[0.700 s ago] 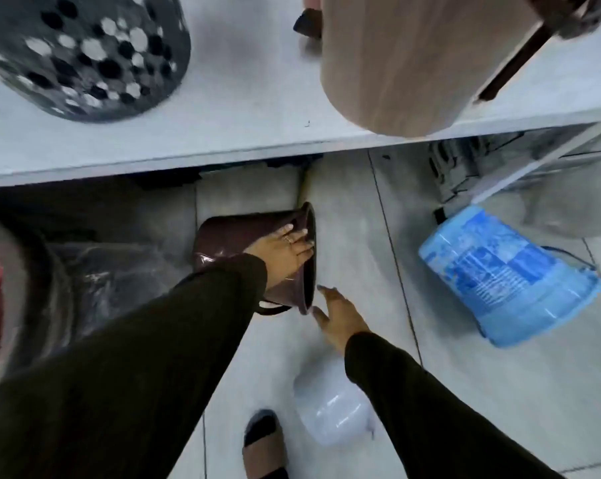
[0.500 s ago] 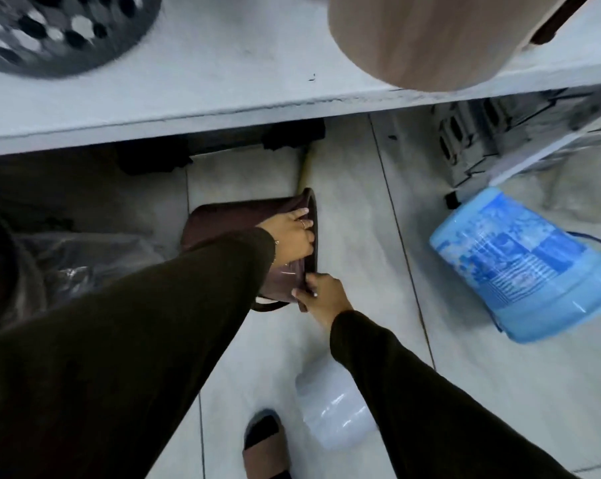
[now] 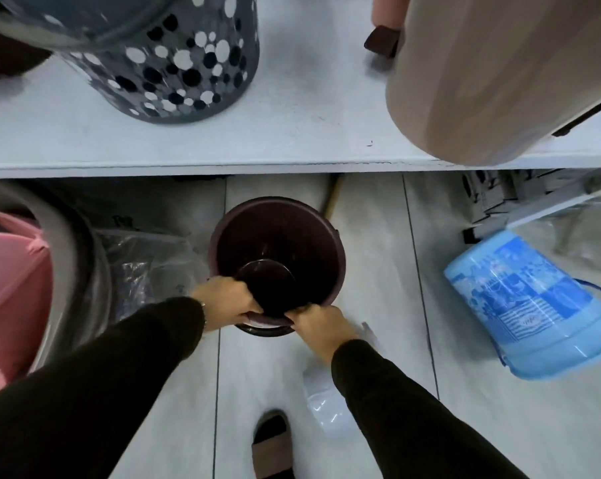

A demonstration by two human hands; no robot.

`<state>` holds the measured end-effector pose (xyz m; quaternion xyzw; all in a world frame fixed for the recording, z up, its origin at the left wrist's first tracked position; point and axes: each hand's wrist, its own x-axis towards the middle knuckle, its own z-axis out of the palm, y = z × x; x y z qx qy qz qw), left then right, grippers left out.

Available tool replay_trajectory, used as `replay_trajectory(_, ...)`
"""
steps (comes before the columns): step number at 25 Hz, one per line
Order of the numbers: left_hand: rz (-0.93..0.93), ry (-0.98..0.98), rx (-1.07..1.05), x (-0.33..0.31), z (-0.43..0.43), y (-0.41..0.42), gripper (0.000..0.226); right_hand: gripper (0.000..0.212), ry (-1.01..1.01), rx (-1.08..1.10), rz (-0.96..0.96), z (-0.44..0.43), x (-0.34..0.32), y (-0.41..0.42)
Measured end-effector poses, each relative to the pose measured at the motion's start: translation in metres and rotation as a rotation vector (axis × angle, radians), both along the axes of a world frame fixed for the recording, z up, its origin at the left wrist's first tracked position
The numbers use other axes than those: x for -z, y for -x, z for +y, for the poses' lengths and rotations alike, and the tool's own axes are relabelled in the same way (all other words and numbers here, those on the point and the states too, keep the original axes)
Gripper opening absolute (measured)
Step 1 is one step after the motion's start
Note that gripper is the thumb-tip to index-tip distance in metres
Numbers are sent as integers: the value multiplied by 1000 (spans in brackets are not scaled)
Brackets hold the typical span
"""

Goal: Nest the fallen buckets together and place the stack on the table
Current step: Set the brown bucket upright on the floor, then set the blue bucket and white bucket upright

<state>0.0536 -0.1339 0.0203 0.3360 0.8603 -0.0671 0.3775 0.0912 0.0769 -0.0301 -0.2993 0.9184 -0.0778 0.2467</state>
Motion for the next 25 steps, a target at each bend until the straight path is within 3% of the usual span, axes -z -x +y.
replay_trajectory(4, 25, 87, -286, 39, -3, -73, 33, 31, -166, -140, 23, -24, 15, -31)
replay_trajectory(7, 83, 148, -367, 60, 5, -100, 40, 26, -123, -92, 191, -26, 24, -43)
replay_trajectory(9, 113, 125, -408, 67, 5, -109, 47, 51, -52, -64, 118, -11, 28, -46)
replay_trajectory(11, 103, 69, -434, 61, 6, -115, 69, 70, -27, 2, 121, 13, 20, -48)
replay_trajectory(14, 202, -53, -509, 41, 33, -121, 86, 76, -67, 82, 92, 68, 7, -51)
replay_trajectory(17, 263, -152, -503, 30, 104, -121, 85, 75, -138, 150, 79, 143, -7, -55)
replay_trajectory(25, 169, -375, -554, 58, 380, -148, 76, 80, -400, 252, 113, 417, -21, -71)
